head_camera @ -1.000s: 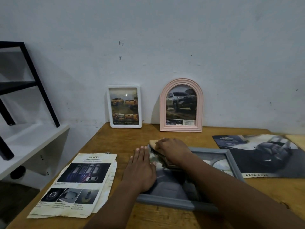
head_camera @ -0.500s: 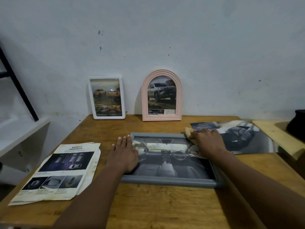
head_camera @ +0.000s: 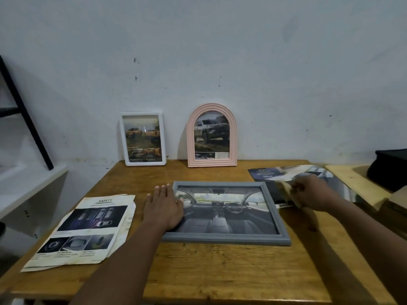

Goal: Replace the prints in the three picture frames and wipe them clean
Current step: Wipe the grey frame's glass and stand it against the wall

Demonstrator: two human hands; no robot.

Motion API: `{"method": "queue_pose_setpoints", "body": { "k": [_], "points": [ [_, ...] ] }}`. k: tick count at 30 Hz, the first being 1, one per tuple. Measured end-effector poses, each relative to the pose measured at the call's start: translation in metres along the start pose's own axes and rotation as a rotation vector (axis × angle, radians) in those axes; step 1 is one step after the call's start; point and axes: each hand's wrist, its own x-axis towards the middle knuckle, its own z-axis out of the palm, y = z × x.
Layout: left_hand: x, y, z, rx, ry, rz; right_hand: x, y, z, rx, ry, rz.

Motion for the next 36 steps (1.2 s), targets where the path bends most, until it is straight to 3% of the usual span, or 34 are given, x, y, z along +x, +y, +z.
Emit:
{"method": "queue_pose_setpoints", "body": {
  "k": [4,10,15,17,19,26,31,36],
  "points": [
    [-0.011,0.003,-0.011,0.02,0.141,-0.007,-0.044,0.001,-0.025,-0.346,-0.305,-0.056],
    [-0.023,0.01,-0.035,0.036,0.055,-0.062,-0.061,-0.028,-0.041,-0.445,-0.565,0.043],
    [-0.03,0.016,-0.049,-0.046,0.008,-0.144,-0.035,-0.05,-0.038,-0.062,-0.326,0.114],
    [-0.032,0.018,-0.053,-0.113,-0.022,-0.169,-0.029,-0.061,-0.025,0.043,-0.333,0.205],
    [-0.032,0.02,-0.056,-0.166,-0.039,-0.183,-0.026,-0.072,-0.008,0.092,-0.373,0.258],
    [-0.034,0.022,-0.061,-0.309,-0.055,-0.238,-0.015,-0.086,0.019,0.19,-0.244,0.347],
    [-0.022,0.021,-0.067,-0.703,0.062,-0.317,0.003,-0.08,0.01,0.442,-0.114,0.36],
    [-0.009,0.053,-0.095,-1.066,0.199,-0.224,0.02,-0.061,-0.034,0.452,0.062,0.344]
  ]
}}
